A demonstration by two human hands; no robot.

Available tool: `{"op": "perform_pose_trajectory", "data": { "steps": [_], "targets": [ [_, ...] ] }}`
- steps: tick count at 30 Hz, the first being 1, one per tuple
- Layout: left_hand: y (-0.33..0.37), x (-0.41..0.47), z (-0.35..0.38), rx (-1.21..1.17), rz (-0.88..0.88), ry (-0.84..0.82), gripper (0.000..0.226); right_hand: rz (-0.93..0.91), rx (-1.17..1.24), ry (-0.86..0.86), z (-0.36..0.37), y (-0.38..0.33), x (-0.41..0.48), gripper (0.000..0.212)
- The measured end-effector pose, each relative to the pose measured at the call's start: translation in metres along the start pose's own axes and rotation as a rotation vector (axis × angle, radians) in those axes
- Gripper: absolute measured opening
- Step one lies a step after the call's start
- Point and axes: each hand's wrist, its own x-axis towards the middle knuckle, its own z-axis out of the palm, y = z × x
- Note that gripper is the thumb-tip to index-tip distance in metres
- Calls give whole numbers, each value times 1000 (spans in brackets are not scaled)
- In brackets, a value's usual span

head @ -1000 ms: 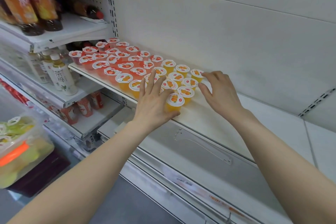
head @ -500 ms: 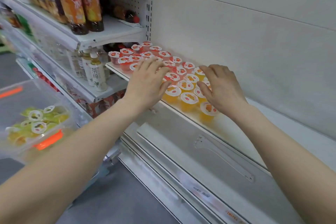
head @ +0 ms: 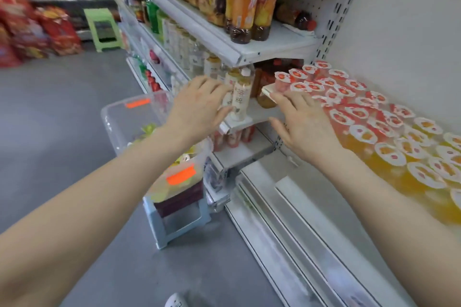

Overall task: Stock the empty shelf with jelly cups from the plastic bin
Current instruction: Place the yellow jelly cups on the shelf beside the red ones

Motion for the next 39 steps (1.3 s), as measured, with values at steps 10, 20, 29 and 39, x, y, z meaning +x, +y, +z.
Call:
{"op": "perform_pose_trajectory", "data": {
  "steps": [10, 20, 29, 39],
  "targets": [
    [-152, -110, 29, -11, -373, -148, 41, -191, 195, -94, 114, -119, 75, 50],
    [-207, -177, 95, -70, -765, -363, 37, -403, 365, -562, 259, -183, 138, 51],
    [-223, -181, 134, -125, -889, -306, 40, -619, 376, -878, 379, -265, 195, 45],
    [-229, -183, 138, -107, -860, -329, 38, -628, 487, -987, 414, -291, 196, 26]
  ]
}}
